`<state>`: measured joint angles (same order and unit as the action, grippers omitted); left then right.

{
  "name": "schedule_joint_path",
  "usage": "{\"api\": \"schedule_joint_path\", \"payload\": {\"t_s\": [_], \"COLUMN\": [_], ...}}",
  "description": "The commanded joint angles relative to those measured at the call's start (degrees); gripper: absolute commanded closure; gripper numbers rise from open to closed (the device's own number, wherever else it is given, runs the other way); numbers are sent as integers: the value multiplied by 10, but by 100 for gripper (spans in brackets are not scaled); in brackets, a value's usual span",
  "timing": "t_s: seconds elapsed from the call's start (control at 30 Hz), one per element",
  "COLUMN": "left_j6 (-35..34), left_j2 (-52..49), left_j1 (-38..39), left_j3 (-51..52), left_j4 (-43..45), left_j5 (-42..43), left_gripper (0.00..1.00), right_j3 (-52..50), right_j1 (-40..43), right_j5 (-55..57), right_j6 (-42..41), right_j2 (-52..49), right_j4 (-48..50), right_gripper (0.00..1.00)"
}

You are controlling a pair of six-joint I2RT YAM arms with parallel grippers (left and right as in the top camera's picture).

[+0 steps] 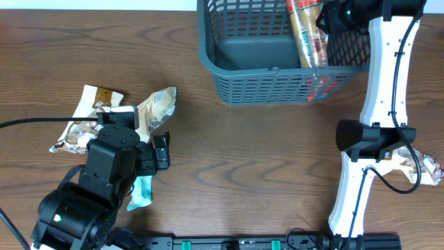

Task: Pack container
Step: 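Lower the spaghetti box into the basket and open the right gripper, then move the right gripper back to the dried mushroom bag on the right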

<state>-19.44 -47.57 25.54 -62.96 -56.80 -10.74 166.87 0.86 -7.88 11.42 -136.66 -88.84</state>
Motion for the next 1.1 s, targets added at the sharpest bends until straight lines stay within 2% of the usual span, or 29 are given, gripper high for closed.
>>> {"api": "schedule_joint_path", "payload": {"t_s": [0.0, 0.13, 0.4, 0.53, 0.73, 0.9, 1.07], "left_j6": [3, 3, 3, 3, 3, 3, 3], "left_j2": [0, 0, 0, 0, 0, 0, 0], "left_j1": [-2, -2, -2, -2, -2, -2, -2], "left_j3": [-10, -10, -10, -10, -10, -10, -10], "left_j4": [-2, -2, -2, -2, -2, -2, -2], "left_j5": [-7, -7, -7, -7, -7, -7, -7], "left_gripper": [1, 1, 1, 1, 1, 1, 1], "right_j3": [10, 10, 12, 12, 11, 11, 11], "right_j1": [-7, -15, -34, -21, 28, 90, 153], "right_j5": [-35, -70, -37, -9, 5, 73, 136], "right_j6": [-3, -3, -52, -61, -61, -64, -112], "right_j2": [9, 9, 20, 53, 125, 183, 218], "right_j4": [6, 19, 69, 124, 181, 161, 97], "right_gripper": [54, 52, 50, 42, 36, 34, 23]}}
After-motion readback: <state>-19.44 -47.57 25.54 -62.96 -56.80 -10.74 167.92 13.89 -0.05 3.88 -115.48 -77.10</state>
